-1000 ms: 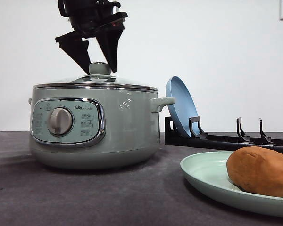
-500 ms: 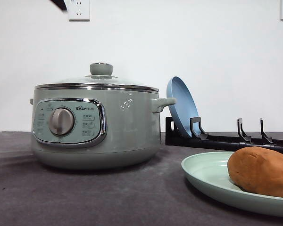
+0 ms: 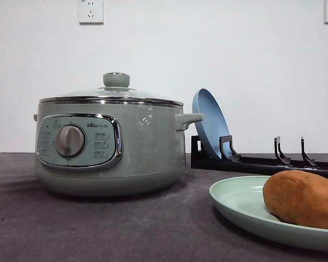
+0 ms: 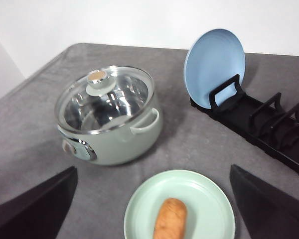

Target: Transfer potato from steamer to green plate

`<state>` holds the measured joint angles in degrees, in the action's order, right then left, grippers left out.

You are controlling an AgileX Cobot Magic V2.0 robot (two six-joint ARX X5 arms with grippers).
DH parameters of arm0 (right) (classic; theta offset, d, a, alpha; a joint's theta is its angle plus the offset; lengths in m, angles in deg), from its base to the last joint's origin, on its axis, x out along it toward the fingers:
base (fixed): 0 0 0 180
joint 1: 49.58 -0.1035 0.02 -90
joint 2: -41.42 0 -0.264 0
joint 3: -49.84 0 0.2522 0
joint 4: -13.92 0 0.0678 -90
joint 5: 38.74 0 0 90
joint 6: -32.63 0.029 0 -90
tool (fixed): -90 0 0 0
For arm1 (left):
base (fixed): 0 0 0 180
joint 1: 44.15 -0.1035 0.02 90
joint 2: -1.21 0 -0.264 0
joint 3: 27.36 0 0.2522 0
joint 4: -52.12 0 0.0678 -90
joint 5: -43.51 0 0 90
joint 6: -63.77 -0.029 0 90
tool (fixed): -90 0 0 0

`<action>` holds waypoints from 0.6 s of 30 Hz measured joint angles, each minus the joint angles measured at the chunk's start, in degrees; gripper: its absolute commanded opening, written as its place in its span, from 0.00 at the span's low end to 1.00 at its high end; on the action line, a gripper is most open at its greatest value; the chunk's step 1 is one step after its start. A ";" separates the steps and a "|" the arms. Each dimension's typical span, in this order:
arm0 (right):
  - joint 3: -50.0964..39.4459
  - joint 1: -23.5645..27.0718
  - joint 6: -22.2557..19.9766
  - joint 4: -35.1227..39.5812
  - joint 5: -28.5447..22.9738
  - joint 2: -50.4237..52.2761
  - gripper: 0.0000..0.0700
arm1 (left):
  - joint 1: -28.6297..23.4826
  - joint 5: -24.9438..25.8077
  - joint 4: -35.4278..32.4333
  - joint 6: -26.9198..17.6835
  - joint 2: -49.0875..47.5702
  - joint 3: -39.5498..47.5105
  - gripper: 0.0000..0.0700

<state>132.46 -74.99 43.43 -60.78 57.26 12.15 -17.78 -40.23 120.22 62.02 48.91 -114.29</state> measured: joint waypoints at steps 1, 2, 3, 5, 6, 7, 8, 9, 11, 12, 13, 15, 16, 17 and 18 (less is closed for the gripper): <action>0.00 0.00 -0.59 -0.87 -0.09 0.00 0.88 | 0.00 0.00 -1.14 0.59 -3.27 3.59 0.97; 0.00 0.00 -1.16 -1.79 -0.23 0.00 0.88 | 0.00 0.00 -1.84 1.33 -6.32 6.87 0.97; 0.00 0.00 -1.69 -2.57 -0.74 0.00 0.88 | 0.00 0.02 -2.00 2.34 -9.19 9.67 0.97; 0.00 0.00 -2.75 -3.61 -2.94 0.00 0.88 | 0.00 0.02 -1.66 4.70 -14.30 14.00 0.97; 0.00 0.00 -3.01 -3.57 -3.20 0.00 0.88 | 0.00 0.02 -1.44 5.65 -16.02 14.89 0.97; 0.00 0.00 -3.22 -3.53 -3.30 0.00 0.88 | 0.00 0.03 -1.08 6.62 -17.56 15.46 0.97; 0.00 0.00 -3.38 -3.50 -3.25 0.00 0.88 | 0.00 0.04 -0.60 7.60 -18.94 15.76 0.97; 0.00 0.00 -3.51 -3.42 -3.20 0.00 0.88 | 0.00 0.04 -0.73 8.25 -20.20 15.76 0.97; 0.00 0.00 -3.53 -3.07 -2.99 0.00 0.88 | 0.00 0.04 -0.99 8.87 -21.90 15.76 0.97; 0.00 0.00 -3.53 -3.07 -2.97 0.00 0.88 | 0.00 0.04 -1.01 9.03 -22.52 15.76 0.97; 0.00 0.00 -3.52 -3.09 -2.90 0.00 0.88 | 0.00 0.04 -1.02 9.20 -22.96 15.76 0.97; 0.00 0.00 -3.50 -3.11 -1.92 0.00 0.88 | 0.00 0.04 -1.07 9.39 -23.57 15.76 0.97; 0.00 0.00 -3.48 -3.09 -1.11 0.00 0.88 | 0.00 0.04 -1.21 9.41 -23.76 15.76 0.97; 0.00 0.00 -3.46 -3.11 -0.07 0.00 0.88 | 0.00 0.04 -1.57 9.43 -23.88 15.76 0.97; 0.00 0.00 -3.36 -3.11 0.82 0.00 0.88 | 0.00 0.04 -2.02 9.43 -23.90 15.76 0.97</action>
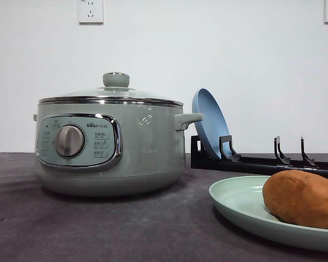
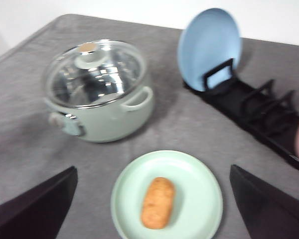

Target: Transfer potato from steamer to green plate

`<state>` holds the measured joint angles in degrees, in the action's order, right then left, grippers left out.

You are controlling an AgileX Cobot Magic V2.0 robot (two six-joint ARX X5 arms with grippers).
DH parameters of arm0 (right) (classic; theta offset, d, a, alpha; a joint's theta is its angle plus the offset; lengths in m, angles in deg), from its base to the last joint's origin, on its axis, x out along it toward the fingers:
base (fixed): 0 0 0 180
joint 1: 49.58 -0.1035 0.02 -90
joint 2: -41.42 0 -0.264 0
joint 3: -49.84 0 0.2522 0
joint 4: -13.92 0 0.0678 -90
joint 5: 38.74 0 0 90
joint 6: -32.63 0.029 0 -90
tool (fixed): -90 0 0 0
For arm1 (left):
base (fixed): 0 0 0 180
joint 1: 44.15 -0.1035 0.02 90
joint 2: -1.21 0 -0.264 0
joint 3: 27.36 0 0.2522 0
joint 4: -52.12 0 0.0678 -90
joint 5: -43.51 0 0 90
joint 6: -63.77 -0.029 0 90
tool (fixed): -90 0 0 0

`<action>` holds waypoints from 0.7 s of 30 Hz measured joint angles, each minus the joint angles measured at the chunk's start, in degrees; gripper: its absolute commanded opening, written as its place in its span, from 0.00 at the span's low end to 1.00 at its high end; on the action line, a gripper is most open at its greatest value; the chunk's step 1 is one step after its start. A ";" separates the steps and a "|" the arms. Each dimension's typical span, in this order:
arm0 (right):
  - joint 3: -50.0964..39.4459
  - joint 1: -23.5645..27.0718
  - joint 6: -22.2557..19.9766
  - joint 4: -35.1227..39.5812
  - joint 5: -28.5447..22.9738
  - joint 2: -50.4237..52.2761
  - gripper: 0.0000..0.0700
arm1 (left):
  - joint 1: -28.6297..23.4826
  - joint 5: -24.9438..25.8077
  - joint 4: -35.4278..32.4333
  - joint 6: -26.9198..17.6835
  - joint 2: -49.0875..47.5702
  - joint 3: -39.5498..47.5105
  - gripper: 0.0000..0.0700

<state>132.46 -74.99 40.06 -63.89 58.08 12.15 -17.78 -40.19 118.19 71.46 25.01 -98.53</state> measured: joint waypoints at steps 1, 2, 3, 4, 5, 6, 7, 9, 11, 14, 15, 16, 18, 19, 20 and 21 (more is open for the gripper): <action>0.00 -0.02 0.12 0.00 0.72 0.00 0.88 | 0.00 0.00 -0.33 0.00 0.02 0.00 0.97; 0.00 -0.02 0.26 -0.02 1.20 0.00 0.88 | 0.00 0.00 -0.41 0.02 0.02 0.00 0.96; 0.00 -0.02 0.34 -0.02 1.68 0.00 0.88 | 0.00 0.00 -0.37 0.05 0.02 0.00 0.95; 0.00 -0.02 0.39 -0.02 2.10 0.00 0.88 | 0.00 0.00 -0.37 0.10 0.02 0.00 0.93; 0.00 -0.02 0.45 -0.02 2.25 0.00 0.88 | 0.00 0.00 -0.37 0.22 0.02 0.00 0.87; 0.00 -0.02 0.49 -0.02 2.42 0.00 0.88 | 0.00 0.00 -0.34 0.25 0.02 0.00 0.79; 0.00 -0.02 0.49 -0.02 2.44 0.00 0.88 | 0.00 0.00 -0.30 0.33 0.02 0.00 0.72; 0.00 -0.02 0.52 -0.02 2.44 0.00 0.71 | 0.00 0.00 -0.23 0.39 0.02 0.00 0.37; 0.00 -0.02 1.00 -0.21 2.46 0.00 0.00 | 0.00 0.00 0.12 0.39 0.02 0.00 0.02; 0.00 -0.02 1.08 -1.12 2.42 0.00 0.01 | 0.00 0.00 1.24 0.42 0.02 0.00 0.00; 0.00 -0.02 1.08 -1.16 2.42 0.00 0.01 | 0.00 0.00 1.52 0.41 0.02 0.00 0.00; 0.00 -0.02 1.08 -1.16 2.40 0.00 0.01 | 0.00 0.00 1.60 0.39 0.02 0.00 0.00; 0.00 -0.02 1.09 -1.16 2.41 0.00 0.01 | 0.00 0.00 1.44 0.40 0.02 0.00 0.00; 0.00 -0.02 1.11 -1.16 2.37 0.00 0.01 | 0.00 0.00 1.37 0.42 0.02 0.00 0.00; 0.00 -0.02 1.15 -1.16 2.31 0.00 0.01 | 0.00 0.00 1.31 0.42 0.02 0.00 0.00; 0.00 -0.02 1.17 -1.16 2.20 0.00 0.01 | 0.00 0.00 1.23 0.42 0.02 0.00 0.00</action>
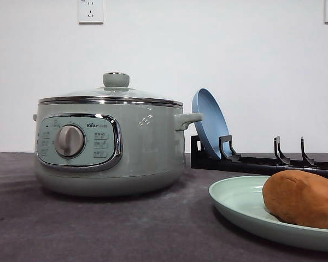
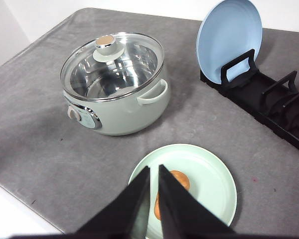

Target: Transfer potato from steamer to green plate

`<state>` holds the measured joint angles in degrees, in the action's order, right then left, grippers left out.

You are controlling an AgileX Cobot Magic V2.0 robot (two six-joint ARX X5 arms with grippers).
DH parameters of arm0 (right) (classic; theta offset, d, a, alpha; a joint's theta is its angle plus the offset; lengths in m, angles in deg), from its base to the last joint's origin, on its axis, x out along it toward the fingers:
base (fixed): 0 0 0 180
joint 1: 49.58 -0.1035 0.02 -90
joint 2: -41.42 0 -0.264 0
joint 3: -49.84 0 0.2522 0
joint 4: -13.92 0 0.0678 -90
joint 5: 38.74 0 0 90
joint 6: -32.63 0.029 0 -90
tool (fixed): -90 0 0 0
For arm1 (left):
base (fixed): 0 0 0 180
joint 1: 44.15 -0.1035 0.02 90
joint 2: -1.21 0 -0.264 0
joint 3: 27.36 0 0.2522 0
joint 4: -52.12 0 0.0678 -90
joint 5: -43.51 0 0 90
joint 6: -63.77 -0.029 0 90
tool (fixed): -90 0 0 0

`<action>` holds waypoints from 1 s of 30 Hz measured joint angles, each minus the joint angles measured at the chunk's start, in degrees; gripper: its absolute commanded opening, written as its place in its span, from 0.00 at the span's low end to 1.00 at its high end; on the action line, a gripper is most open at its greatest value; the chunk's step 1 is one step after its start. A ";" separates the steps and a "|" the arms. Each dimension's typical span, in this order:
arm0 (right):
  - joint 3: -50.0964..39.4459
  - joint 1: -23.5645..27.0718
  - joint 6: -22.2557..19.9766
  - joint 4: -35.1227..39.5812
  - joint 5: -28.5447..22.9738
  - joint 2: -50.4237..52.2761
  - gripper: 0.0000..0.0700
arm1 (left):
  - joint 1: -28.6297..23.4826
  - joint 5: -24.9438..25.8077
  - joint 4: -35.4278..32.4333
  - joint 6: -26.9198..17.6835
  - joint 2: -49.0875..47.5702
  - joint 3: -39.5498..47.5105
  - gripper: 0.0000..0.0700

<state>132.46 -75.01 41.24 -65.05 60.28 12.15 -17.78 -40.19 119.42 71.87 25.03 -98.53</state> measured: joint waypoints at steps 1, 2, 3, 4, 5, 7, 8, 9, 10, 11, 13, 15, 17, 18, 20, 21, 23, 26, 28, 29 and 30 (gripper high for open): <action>0.00 0.00 0.02 0.00 0.00 0.00 0.01 | 0.00 0.00 -0.02 0.00 0.00 0.00 0.00; 0.00 0.00 0.04 0.00 0.00 0.00 0.01 | 0.00 0.02 -0.02 0.00 0.00 0.00 0.00; 0.00 0.00 0.04 0.00 0.00 0.00 0.01 | 0.00 0.00 -0.02 -0.02 0.00 0.00 0.00; 0.00 0.00 0.07 0.00 0.02 0.00 0.01 | 0.00 0.00 -0.02 0.00 0.00 0.00 0.00; 0.00 0.00 0.11 0.00 0.00 0.00 0.01 | 0.00 0.00 -0.02 0.00 0.00 0.00 0.00; 0.00 0.00 0.20 0.00 0.00 0.00 0.01 | 0.00 0.00 -0.02 0.00 0.00 0.00 0.00; 0.00 0.00 0.20 0.00 0.00 0.00 0.01 | 0.00 0.00 -0.02 -0.02 0.00 0.00 0.00; 0.00 0.00 0.22 0.00 0.00 0.00 0.01 | 0.00 0.00 -0.02 0.00 0.00 0.00 0.00; 0.00 0.00 0.22 0.00 0.00 0.00 0.01 | 0.00 0.00 -0.02 0.00 0.00 0.00 0.00; 0.00 0.00 0.22 0.00 0.00 0.00 0.01 | 0.00 0.00 -0.02 0.00 0.00 0.00 0.00; 0.00 0.00 0.22 0.00 0.00 0.00 0.01 | 0.00 0.00 -0.02 0.00 0.00 0.00 0.00; 0.00 0.00 0.22 0.00 0.00 0.00 0.01 | 0.00 0.00 -0.09 0.00 0.00 0.00 0.00; 0.00 0.00 0.22 0.00 0.00 0.00 0.01 | -0.78 0.04 -0.12 -0.02 -0.21 0.05 0.00; 0.00 0.00 0.22 0.00 0.00 0.00 0.01 | -2.04 0.07 -0.51 0.00 -0.41 0.26 0.00; 0.00 0.00 0.22 0.00 0.00 0.00 0.01 | -5.43 0.07 -3.19 -0.02 -1.09 1.70 0.00; 0.00 0.00 0.22 0.00 0.00 0.00 0.01 | -7.63 0.07 -5.10 0.00 -1.51 3.07 0.00; 0.00 0.00 0.22 0.00 0.00 0.00 0.01 | -12.24 0.07 -9.86 -0.02 -2.61 7.19 0.00; 0.00 0.00 0.22 0.00 0.00 0.00 0.01 | -17.98 0.02 -17.26 0.00 -5.05 14.74 0.00; 0.00 0.00 0.22 0.00 0.00 0.00 0.01 | -20.68 0.04 -22.66 0.00 -7.55 20.61 0.00; 0.00 0.00 0.22 0.00 0.00 0.00 0.01 | -21.69 0.04 -25.85 -0.03 -9.16 24.01 0.00; 0.00 0.00 0.22 0.00 0.00 0.00 0.01 | -22.33 0.04 -28.63 -0.08 -10.64 27.07 0.00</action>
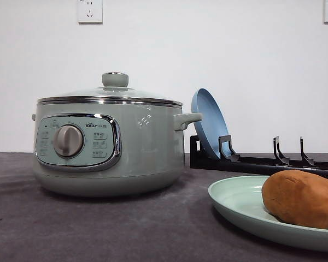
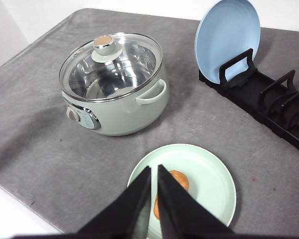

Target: Transfer potato from steamer to green plate

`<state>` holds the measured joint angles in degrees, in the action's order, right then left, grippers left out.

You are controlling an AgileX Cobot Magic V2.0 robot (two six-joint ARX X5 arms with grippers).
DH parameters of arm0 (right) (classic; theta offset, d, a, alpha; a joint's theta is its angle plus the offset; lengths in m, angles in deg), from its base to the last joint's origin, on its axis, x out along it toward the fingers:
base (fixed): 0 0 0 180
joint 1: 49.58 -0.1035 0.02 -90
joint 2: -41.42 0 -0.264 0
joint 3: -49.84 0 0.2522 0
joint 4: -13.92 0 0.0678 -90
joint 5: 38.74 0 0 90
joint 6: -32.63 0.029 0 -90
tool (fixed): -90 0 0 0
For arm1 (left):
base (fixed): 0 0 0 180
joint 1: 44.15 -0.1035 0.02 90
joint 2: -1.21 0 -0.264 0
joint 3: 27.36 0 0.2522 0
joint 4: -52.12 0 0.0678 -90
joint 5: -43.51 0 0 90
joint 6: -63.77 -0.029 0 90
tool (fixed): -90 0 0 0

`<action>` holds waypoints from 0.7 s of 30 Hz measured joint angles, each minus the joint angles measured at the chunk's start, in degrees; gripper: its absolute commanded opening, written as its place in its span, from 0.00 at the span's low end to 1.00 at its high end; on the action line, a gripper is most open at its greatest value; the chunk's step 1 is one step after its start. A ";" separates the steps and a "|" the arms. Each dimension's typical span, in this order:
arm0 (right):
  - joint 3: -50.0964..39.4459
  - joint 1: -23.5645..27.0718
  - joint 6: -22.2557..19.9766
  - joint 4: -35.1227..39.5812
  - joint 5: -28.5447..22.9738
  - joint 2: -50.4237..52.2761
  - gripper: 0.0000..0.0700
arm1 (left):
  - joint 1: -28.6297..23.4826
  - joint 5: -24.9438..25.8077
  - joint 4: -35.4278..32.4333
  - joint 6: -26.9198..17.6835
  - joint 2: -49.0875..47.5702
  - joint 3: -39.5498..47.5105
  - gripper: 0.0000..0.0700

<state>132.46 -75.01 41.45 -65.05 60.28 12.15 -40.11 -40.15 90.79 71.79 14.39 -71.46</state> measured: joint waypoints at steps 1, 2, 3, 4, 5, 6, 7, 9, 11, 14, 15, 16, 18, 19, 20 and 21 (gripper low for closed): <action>0.00 0.00 0.00 0.00 0.00 0.00 0.01 | -0.44 -0.02 -2.75 -0.21 -1.47 3.00 0.00; 0.00 0.00 0.00 0.00 0.00 0.00 0.01 | -0.76 -0.03 -5.80 -0.62 -3.07 6.32 0.00; 0.00 0.00 0.00 0.00 0.00 0.00 0.01 | -0.98 -0.11 -8.37 -1.16 -4.47 9.34 0.00; 0.00 0.00 0.00 0.00 0.00 0.00 0.01 | -1.14 -0.43 -10.34 -1.69 -5.77 12.11 0.00; 0.00 0.00 0.00 0.00 0.00 0.00 0.01 | -1.23 -0.89 -11.98 -2.32 -7.26 15.05 0.00; 0.00 0.00 0.00 0.00 0.00 0.00 0.01 | -1.31 -1.78 -12.84 -2.72 -8.57 17.52 0.00; 0.00 0.00 0.00 0.00 0.00 0.00 0.01 | -1.44 -2.76 -13.07 -2.89 -9.74 19.59 0.00; 0.00 0.00 0.00 0.00 0.00 0.00 0.01 | -1.82 -4.97 -12.90 -2.98 -11.70 22.93 0.00; 0.00 0.00 0.00 0.00 0.00 0.00 0.01 | -2.08 -6.58 -13.04 -2.98 -12.71 24.77 0.00; 0.00 0.00 0.00 0.00 0.00 0.00 0.01 | -2.42 -8.08 -13.73 -3.00 -12.88 26.17 0.00; 0.00 0.00 0.00 0.00 0.00 0.00 0.01 | -2.58 -8.17 -13.89 -3.00 -12.88 26.76 0.00; 0.00 0.00 0.00 0.00 0.00 0.00 0.01 | -2.73 -8.17 -13.99 -3.00 -12.88 27.48 0.00; 0.00 0.00 0.00 0.00 0.00 0.00 0.01 | -2.90 -8.15 -14.47 -3.09 -12.79 28.49 0.00; 0.00 0.00 0.00 0.00 0.00 0.00 0.01 | -2.90 -8.17 -14.43 -3.10 -12.75 28.49 0.00; 0.00 0.00 0.00 0.03 0.00 0.00 0.01 | -2.90 -8.17 -14.46 -3.18 -12.82 28.49 0.00; 0.00 0.00 0.00 0.05 0.00 0.00 0.01 | -2.90 -8.15 -14.54 -3.22 -12.97 28.49 0.00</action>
<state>132.46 -75.01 41.45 -65.00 60.28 12.15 -43.01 -48.30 76.26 68.57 1.42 -42.97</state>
